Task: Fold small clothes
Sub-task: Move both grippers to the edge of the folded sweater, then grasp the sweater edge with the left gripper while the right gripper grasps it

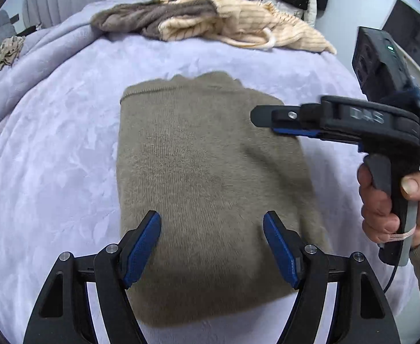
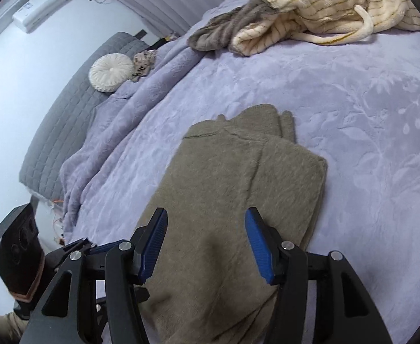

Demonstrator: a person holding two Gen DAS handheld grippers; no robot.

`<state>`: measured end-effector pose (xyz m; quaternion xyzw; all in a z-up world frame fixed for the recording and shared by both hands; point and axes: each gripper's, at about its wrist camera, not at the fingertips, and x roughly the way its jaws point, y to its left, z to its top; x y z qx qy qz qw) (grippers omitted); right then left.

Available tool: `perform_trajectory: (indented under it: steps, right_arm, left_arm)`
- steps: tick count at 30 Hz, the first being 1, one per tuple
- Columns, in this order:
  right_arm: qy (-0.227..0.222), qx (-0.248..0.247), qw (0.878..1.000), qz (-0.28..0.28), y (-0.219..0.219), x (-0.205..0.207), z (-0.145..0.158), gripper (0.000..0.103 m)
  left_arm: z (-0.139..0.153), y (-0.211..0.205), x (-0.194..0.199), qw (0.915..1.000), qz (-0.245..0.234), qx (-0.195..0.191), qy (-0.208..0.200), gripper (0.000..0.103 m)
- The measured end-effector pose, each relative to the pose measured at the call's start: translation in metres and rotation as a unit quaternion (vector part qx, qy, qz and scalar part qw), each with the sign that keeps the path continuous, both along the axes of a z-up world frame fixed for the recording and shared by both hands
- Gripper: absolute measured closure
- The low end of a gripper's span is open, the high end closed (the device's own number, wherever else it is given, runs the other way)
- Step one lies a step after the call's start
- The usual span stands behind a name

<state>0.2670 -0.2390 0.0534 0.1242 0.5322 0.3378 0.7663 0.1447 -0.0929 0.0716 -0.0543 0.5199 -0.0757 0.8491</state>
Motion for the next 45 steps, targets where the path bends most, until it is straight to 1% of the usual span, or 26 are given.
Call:
perform_trajectory:
  steps: [1,3,4,6,7,11,13,16,18,20,21,23,24,25,27,28,29,30,31,32,33,35,38,40,43,45]
  right_arm:
    - [0.013,-0.009,1.000,-0.016,-0.001,0.009,-0.011,0.044]
    - [0.035,0.004,0.999,-0.035,-0.006,0.020,-0.023,0.051]
    - [0.032,0.003,0.999,-0.038,-0.006,0.021,-0.021,0.053]
    - [0.012,-0.009,0.999,-0.037,-0.007,0.013,-0.008,0.052]
    - [0.002,-0.010,0.999,-0.031,-0.007,0.006,-0.001,0.051]
    - [-0.025,0.020,0.999,0.030,-0.012,-0.041,0.027,0.051]
    - [-0.036,0.029,0.997,0.055,-0.011,-0.063,0.036,0.051]
    - [-0.026,0.063,0.995,0.077,-0.006,-0.089,0.041,0.051]
    - [-0.011,0.082,0.993,0.085,-0.003,-0.100,0.036,0.049]
    - [0.011,0.074,0.994,0.082,0.003,-0.105,0.022,0.048]
    - [0.018,0.055,0.995,0.079,0.005,-0.107,0.013,0.048]
    - [0.009,-0.001,0.998,0.059,0.001,-0.110,-0.002,0.049]
    - [0.012,-0.008,0.999,0.047,-0.007,-0.112,-0.009,0.051]
    - [0.017,0.002,0.999,0.041,-0.016,-0.114,-0.010,0.053]
    - [0.016,0.017,0.999,0.026,-0.034,-0.122,-0.003,0.053]
    - [0.004,0.008,1.000,0.015,-0.043,-0.127,0.005,0.048]
    - [-0.015,-0.014,1.000,0.000,-0.051,-0.132,0.013,0.034]
    - [-0.032,-0.026,0.999,-0.015,-0.060,-0.135,0.020,0.028]
    - [-0.046,-0.028,0.998,-0.032,-0.069,-0.136,0.026,0.024]
    - [-0.050,-0.026,0.997,-0.045,-0.076,-0.134,0.030,0.022]
    - [-0.047,-0.024,0.997,-0.061,-0.084,-0.129,0.032,0.022]
    - [-0.032,-0.024,0.996,-0.081,-0.092,-0.115,0.029,0.022]
    - [-0.005,-0.013,0.996,-0.091,-0.089,-0.094,0.019,0.022]
    - [0.019,0.003,0.996,-0.083,-0.078,-0.079,0.007,0.022]
    - [0.057,0.021,0.996,-0.070,-0.061,-0.063,-0.015,0.022]
    - [0.081,0.032,0.994,-0.061,-0.048,-0.053,-0.030,0.022]
  left_arm:
    - [-0.005,0.000,0.001,1.0000,-0.002,0.005,0.002,0.028]
    - [-0.011,-0.005,0.005,0.9995,-0.009,0.030,0.001,0.028]
    - [-0.013,-0.009,0.003,0.9990,-0.013,0.042,-0.002,0.028]
    - [-0.010,-0.013,-0.001,0.9982,-0.022,0.056,-0.007,0.028]
    - [-0.009,-0.012,-0.004,0.9982,-0.025,0.055,-0.009,0.028]
    - [0.004,-0.003,-0.021,0.9986,-0.027,0.043,-0.013,0.028]
    - [0.009,0.003,-0.030,0.9986,-0.023,0.045,-0.016,0.028]
    - [0.011,0.017,-0.041,0.9986,-0.015,0.048,-0.017,0.028]
    - [0.008,0.026,-0.047,0.9986,-0.006,0.050,-0.011,0.028]
    - [0.003,0.035,-0.050,0.9988,0.005,0.049,-0.004,0.028]
    - [0.002,0.038,-0.052,0.9987,0.011,0.050,0.000,0.028]
    - [-0.001,0.045,-0.058,0.9984,0.027,0.050,0.006,0.028]
    - [-0.001,0.048,-0.060,0.9985,0.030,0.045,0.009,0.028]
    - [-0.001,0.052,-0.062,0.9987,0.030,0.040,0.012,0.028]
    - [0.000,0.058,-0.065,0.9988,0.030,0.035,0.015,0.028]
    - [0.000,0.062,-0.065,0.9990,0.030,0.030,0.017,0.028]
    - [0.000,0.066,-0.064,0.9992,0.030,0.020,0.020,0.028]
    - [-0.002,0.071,-0.060,0.9992,0.029,0.003,0.029,0.026]
    - [-0.004,0.075,-0.054,0.9987,0.030,-0.012,0.038,0.022]
    - [-0.006,0.080,-0.047,0.9979,0.036,-0.027,0.046,0.016]
    - [-0.009,0.085,-0.039,0.9967,0.043,-0.045,0.052,0.016]
    - [-0.013,0.095,-0.020,0.9927,0.061,-0.081,0.066,0.016]
    - [-0.020,0.101,0.005,0.9863,0.077,-0.117,0.088,0.016]
    - [-0.026,0.096,0.021,0.9846,0.063,-0.131,0.097,0.016]
    - [-0.039,0.086,0.038,0.9829,0.050,-0.134,0.116,0.016]
    - [-0.049,0.079,0.046,0.9806,0.036,-0.150,0.120,0.016]
